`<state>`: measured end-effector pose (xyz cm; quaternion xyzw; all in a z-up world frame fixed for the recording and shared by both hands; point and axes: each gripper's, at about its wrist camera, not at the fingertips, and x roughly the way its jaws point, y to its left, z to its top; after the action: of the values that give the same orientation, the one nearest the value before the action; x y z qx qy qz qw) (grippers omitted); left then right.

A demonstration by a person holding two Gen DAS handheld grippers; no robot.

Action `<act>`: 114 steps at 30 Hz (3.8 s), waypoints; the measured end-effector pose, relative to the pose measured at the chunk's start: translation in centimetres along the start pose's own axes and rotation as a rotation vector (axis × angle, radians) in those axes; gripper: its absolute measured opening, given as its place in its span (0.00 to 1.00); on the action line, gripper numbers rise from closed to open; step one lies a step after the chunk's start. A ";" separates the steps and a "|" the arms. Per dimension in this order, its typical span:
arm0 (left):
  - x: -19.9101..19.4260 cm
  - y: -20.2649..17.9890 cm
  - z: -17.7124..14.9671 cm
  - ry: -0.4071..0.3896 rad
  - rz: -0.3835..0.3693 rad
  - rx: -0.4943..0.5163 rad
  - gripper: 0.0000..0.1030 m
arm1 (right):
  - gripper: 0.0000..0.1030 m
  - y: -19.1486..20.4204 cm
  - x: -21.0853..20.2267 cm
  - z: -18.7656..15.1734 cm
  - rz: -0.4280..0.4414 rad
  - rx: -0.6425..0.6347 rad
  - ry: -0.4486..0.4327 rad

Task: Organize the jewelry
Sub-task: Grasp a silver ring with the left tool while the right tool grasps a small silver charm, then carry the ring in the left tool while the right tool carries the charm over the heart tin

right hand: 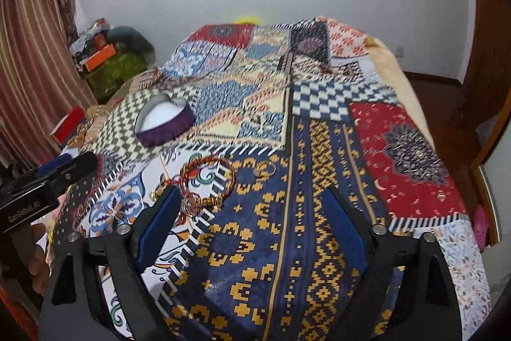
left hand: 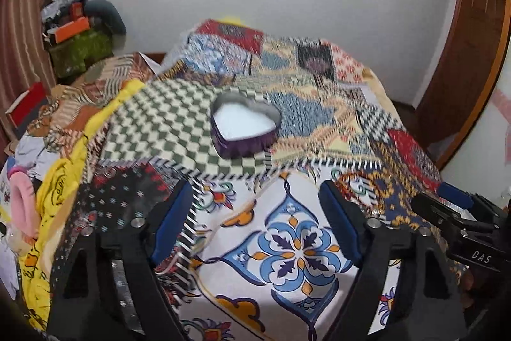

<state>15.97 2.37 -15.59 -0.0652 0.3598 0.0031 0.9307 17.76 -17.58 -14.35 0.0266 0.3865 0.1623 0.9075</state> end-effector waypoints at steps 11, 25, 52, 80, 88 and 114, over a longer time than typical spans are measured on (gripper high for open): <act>2.7 -3.1 -1.5 0.111 -0.118 0.087 0.46 | 0.42 1.0 2.0 -0.3 0.086 -0.052 0.062; 2.8 -2.8 -2.3 0.138 -0.208 0.065 0.22 | 0.25 3.7 4.2 -0.2 0.179 -0.132 0.127; 3.1 -7.2 -2.3 0.219 -0.284 0.130 0.22 | 0.11 0.2 1.6 0.0 0.165 -0.036 0.063; -0.7 -5.6 -0.8 0.079 -0.191 0.135 0.20 | 0.11 1.8 -1.7 1.2 0.177 -0.066 -0.013; -2.6 -3.4 0.8 0.001 -0.171 0.105 0.20 | 0.11 4.2 -2.1 2.7 0.186 -0.109 -0.050; 1.1 2.5 7.5 -0.108 -0.078 0.076 0.20 | 0.11 8.9 4.2 9.3 0.176 -0.207 -0.107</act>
<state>21.65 5.72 -11.11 -0.0433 0.3061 -0.0433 0.9500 24.63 -7.14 -9.21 -0.0247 0.3149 0.2783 0.9071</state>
